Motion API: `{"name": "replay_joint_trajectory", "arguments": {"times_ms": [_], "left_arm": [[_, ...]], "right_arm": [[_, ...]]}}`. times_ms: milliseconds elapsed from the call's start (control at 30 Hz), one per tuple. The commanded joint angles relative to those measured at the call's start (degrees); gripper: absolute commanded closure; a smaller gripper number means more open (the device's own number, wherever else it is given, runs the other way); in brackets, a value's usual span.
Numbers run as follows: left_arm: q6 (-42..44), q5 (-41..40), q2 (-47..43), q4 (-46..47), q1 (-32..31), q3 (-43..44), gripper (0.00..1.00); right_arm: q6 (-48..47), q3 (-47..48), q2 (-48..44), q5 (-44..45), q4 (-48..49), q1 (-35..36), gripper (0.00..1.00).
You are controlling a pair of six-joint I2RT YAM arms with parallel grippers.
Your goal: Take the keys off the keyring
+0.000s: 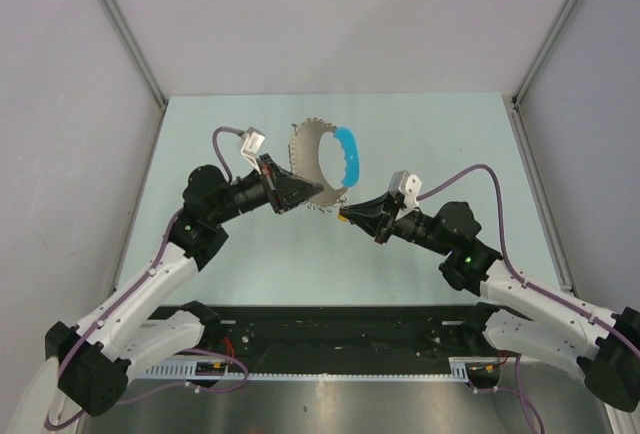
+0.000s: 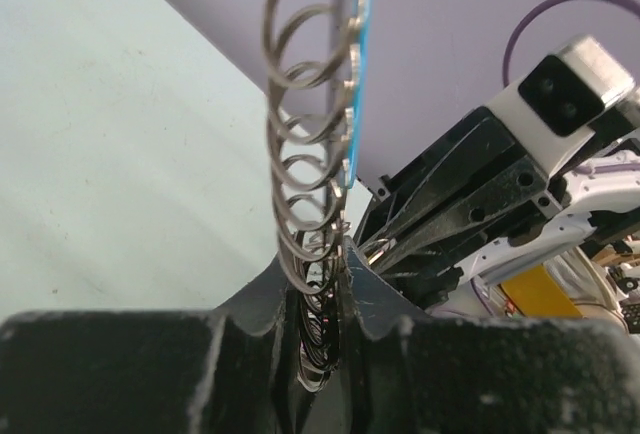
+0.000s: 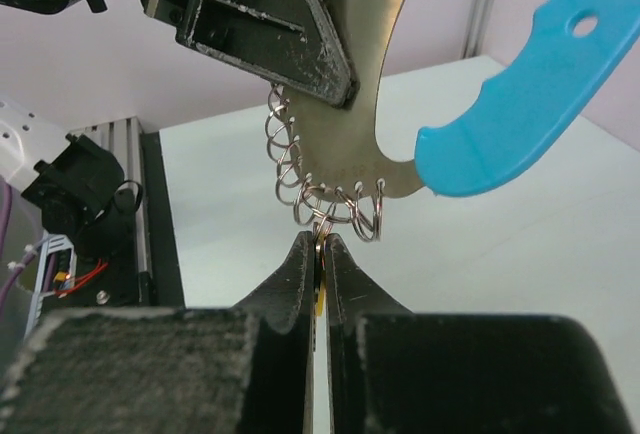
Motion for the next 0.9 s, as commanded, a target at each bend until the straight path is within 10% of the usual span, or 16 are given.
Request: {"name": "replay_joint_trajectory", "arguments": {"times_ms": [0, 367, 867], "left_arm": [[0.4, -5.1, -3.1, 1.6, 1.2, -4.3, 0.73], [5.9, -10.8, -12.0, -8.6, 1.5, -9.9, 0.39], [19.0, 7.6, -11.2, -6.3, 0.0, -5.1, 0.37]], "right_arm": [[0.3, 6.0, -1.1, -5.2, -4.4, -2.5, 1.0], [-3.0, 15.3, 2.4, -10.7, -22.2, -6.2, 1.0], [-7.0, 20.2, 1.9, -23.1, -35.1, -7.0, 1.0]]}}
